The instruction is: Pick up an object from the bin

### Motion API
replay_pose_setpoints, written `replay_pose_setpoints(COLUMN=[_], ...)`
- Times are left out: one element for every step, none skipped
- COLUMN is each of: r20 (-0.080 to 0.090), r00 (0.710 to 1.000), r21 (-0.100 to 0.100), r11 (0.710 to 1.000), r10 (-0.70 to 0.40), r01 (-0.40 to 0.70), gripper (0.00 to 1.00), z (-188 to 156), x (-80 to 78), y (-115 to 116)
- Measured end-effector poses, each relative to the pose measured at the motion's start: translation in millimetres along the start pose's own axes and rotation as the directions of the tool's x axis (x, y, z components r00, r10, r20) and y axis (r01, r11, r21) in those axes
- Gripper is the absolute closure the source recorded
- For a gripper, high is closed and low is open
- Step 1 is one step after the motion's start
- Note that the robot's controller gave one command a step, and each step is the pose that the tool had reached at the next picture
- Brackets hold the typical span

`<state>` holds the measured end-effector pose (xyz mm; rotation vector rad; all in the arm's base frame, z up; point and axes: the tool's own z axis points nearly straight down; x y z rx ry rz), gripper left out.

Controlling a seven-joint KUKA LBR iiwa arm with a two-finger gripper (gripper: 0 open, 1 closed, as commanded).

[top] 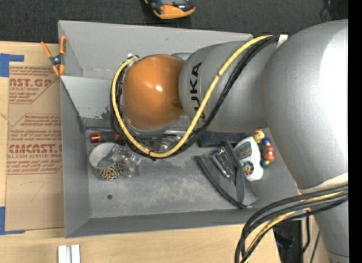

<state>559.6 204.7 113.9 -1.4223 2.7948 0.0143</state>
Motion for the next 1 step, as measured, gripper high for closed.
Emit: replay_pose_setpoints(r20=[0.003], r00=[1.000], r21=[0.001], r11=[1.000], r10=[0.001], r01=[-0.001], gripper=[1.00], z=[-14.0], x=[-1.1], y=[0.4])
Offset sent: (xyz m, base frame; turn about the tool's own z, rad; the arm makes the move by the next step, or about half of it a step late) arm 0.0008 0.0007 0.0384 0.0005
